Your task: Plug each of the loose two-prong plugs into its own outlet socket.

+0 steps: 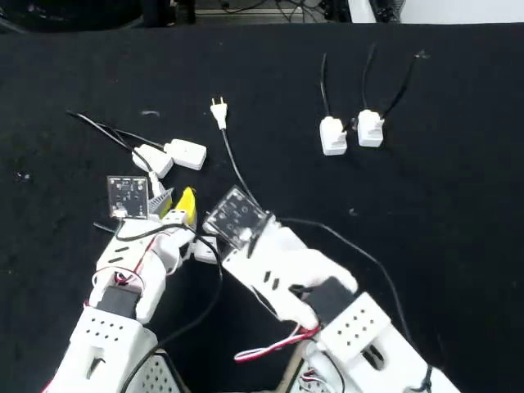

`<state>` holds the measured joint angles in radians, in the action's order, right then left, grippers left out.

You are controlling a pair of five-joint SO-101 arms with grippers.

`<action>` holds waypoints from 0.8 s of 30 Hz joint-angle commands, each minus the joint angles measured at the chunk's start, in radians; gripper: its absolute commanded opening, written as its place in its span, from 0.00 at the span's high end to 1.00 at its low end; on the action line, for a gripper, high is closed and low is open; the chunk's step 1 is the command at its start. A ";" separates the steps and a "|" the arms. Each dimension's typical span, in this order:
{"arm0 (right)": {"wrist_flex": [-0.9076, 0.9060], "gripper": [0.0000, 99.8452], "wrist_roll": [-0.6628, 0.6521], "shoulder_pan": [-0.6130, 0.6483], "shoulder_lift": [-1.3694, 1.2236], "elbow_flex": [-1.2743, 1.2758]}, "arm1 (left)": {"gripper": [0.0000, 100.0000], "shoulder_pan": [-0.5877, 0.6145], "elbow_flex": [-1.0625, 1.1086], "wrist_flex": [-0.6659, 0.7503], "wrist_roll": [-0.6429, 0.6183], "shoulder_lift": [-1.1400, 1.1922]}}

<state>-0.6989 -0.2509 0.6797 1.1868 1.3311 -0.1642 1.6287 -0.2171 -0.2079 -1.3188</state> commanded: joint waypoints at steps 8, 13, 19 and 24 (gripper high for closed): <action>0.029 0.99 0.006 0.009 0.070 -0.002 | 0.89 -0.073 -0.048 -0.044 -0.008 -0.008; 0.100 0.99 0.005 0.008 0.070 0.042 | 0.89 -0.127 -0.045 -0.054 0.104 -0.008; 0.110 0.99 0.008 0.008 0.070 0.048 | 0.89 -0.127 -0.042 -0.054 0.114 -0.008; 0.117 0.99 0.071 0.009 0.071 0.048 | 0.89 -0.128 -0.041 -0.052 0.115 -0.008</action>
<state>-0.6268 -0.2156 0.6767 1.2252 1.3970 -0.2516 1.6287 -0.2708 -0.0990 -1.3203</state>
